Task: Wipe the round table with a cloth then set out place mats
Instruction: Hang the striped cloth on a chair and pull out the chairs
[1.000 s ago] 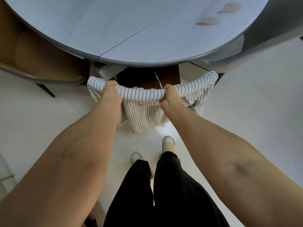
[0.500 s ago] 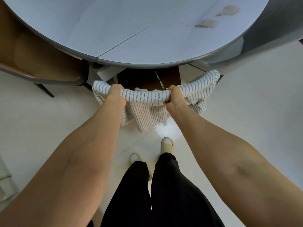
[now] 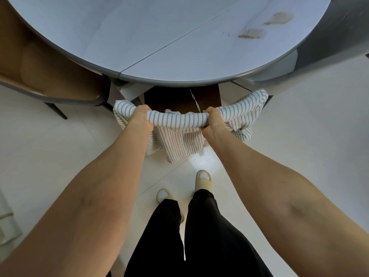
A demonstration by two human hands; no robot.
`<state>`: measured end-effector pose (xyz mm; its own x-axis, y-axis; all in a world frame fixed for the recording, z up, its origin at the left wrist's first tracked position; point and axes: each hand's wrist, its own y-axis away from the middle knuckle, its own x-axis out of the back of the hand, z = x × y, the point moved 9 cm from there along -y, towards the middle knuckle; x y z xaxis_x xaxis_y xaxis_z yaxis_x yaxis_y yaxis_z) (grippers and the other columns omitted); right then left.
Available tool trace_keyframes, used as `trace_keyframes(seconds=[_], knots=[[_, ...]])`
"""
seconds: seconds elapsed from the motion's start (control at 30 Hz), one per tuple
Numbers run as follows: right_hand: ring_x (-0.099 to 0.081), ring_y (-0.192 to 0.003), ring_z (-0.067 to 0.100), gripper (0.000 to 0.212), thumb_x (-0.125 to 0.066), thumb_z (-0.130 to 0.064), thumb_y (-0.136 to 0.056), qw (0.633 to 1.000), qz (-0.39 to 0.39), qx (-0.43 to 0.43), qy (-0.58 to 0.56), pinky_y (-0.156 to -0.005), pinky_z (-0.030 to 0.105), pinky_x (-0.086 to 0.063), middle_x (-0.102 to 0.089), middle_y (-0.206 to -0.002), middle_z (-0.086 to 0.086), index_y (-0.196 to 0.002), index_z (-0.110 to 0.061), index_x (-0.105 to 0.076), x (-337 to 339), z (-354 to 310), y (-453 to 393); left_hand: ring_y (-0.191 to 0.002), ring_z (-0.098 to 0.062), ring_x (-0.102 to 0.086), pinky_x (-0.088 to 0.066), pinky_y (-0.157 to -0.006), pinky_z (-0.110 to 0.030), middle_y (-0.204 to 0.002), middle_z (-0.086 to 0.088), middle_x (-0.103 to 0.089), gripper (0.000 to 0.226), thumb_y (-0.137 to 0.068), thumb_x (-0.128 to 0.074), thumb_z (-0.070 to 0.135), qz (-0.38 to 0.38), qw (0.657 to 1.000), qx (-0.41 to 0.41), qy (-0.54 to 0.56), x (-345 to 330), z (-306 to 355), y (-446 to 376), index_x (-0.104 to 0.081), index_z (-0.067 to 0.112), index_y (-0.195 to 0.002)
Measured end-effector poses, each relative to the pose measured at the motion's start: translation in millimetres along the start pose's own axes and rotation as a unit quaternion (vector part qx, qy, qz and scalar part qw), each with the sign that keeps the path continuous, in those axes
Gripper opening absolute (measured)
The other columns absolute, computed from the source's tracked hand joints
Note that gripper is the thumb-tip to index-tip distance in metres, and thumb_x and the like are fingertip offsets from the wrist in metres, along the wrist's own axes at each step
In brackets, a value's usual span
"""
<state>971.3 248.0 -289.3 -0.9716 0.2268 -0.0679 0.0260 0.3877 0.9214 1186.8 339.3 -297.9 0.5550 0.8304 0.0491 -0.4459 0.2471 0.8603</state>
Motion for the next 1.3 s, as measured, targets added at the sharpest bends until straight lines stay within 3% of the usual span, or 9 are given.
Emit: trace_keyframes(seconds=[0.07, 0.17, 0.27, 0.53, 0.7, 0.9, 1.03, 1.13, 1.3], knots=[[-0.07, -0.091, 0.022, 0.031, -0.065, -0.006, -0.076, 1.0, -0.017, 0.001, -0.007, -0.08, 0.038, -0.059, -0.062, -0.115, 0.012, -0.104, -0.009, -0.051, -2, 1, 3, -0.028, -0.016, -0.052, -0.038, -0.027, -0.018, -0.071, -0.012, -0.048, 0.03, -0.1, -0.034, 0.012, 0.01, 1.0, 0.017, -0.01, 3, -3, -6, -0.045, 0.007, -0.073], [-0.069, -0.095, 0.021, 0.027, -0.066, -0.008, -0.074, 1.0, -0.013, 0.001, -0.009, -0.085, 0.04, -0.058, -0.063, -0.119, 0.011, -0.097, -0.009, -0.052, -4, 3, 6, -0.015, -0.018, -0.039, -0.021, -0.018, -0.014, -0.049, -0.021, -0.048, 0.034, -0.102, -0.032, 0.016, 0.042, 0.999, 0.016, 0.011, 10, 2, -17, -0.038, 0.006, -0.07], [-0.068, -0.098, 0.022, 0.021, -0.066, -0.008, -0.077, 1.0, -0.015, 0.006, -0.019, -0.088, 0.039, -0.057, -0.061, -0.119, 0.011, -0.089, -0.01, -0.049, -7, 5, 8, -0.052, -0.034, -0.051, -0.017, -0.018, -0.012, -0.066, -0.018, -0.038, 0.039, -0.104, -0.029, 0.019, 0.047, 0.999, 0.027, -0.001, 16, 3, -15, -0.036, 0.004, -0.069], [-0.067, -0.097, 0.021, 0.025, -0.068, -0.009, -0.078, 0.999, -0.011, -0.02, -0.027, -0.085, 0.037, -0.058, -0.06, -0.116, 0.011, -0.092, -0.012, -0.047, -5, 11, 9, -0.056, -0.011, -0.037, -0.035, -0.028, -0.012, -0.07, -0.001, -0.037, 0.027, -0.095, -0.04, 0.005, 0.002, 1.0, -0.031, -0.005, 5, 6, 3, -0.038, 0.015, -0.07], [-0.067, -0.096, 0.025, 0.048, -0.076, -0.017, -0.079, 1.0, -0.008, -0.026, 0.016, -0.081, 0.04, -0.059, -0.061, -0.112, 0.013, -0.117, -0.012, -0.047, 8, 8, 8, -0.079, -0.02, -0.058, -0.056, -0.079, -0.033, -0.091, -0.009, -0.056, 0.024, -0.091, -0.059, 0.018, -0.001, 0.999, 0.035, 0.016, 12, -8, 21, -0.054, 0.011, -0.114], [-0.058, -0.091, 0.024, 0.037, -0.05, -0.02, -0.096, 0.973, -0.01, -0.14, 0.185, -0.075, 0.036, -0.054, -0.055, -0.108, 0.01, -0.132, -0.011, -0.044, 31, 5, 20, -0.107, -0.029, -0.058, -0.051, -0.086, -0.037, -0.116, -0.014, -0.058, 0.048, -0.09, -0.062, 0.026, 0.023, 0.988, 0.027, -0.153, 16, -4, 43, -0.049, 0.003, -0.13], [-0.069, -0.088, 0.035, 0.026, -0.053, -0.014, -0.092, 0.802, -0.088, 0.119, 0.578, -0.079, 0.044, -0.059, -0.069, -0.098, 0.024, -0.106, 0.007, -0.061, -25, -75, 82, -0.103, -0.033, -0.063, -0.052, -0.08, -0.038, -0.117, -0.021, -0.063, 0.037, -0.09, -0.059, 0.017, 0.085, 0.957, -0.13, -0.243, 55, 63, 111, -0.058, -0.004, -0.121], [-0.068, -0.075, 0.029, 0.015, -0.056, -0.019, -0.084, 0.555, -0.125, 0.375, 0.732, -0.068, 0.033, -0.055, -0.072, -0.082, 0.013, -0.078, -0.009, -0.066, -60, -98, 103, -0.106, -0.032, -0.059, -0.046, -0.081, -0.034, -0.115, -0.018, -0.062, 0.029, -0.087, -0.06, 0.015, 0.075, 0.854, -0.213, -0.469, 35, 51, 114, -0.063, -0.002, -0.11], [-0.054, -0.117, 0.025, 0.055, -0.065, -0.028, -0.085, 0.244, -0.146, 0.369, 0.885, -0.094, 0.036, -0.043, -0.057, -0.127, 0.005, -0.135, -0.017, -0.046, -57, -84, 89, -0.11, -0.028, -0.056, -0.045, -0.093, -0.038, -0.116, -0.01, -0.059, 0.032, -0.089, -0.057, 0.02, 0.01, 0.744, -0.281, -0.606, -23, 42, 123, -0.057, 0.007, -0.119]])
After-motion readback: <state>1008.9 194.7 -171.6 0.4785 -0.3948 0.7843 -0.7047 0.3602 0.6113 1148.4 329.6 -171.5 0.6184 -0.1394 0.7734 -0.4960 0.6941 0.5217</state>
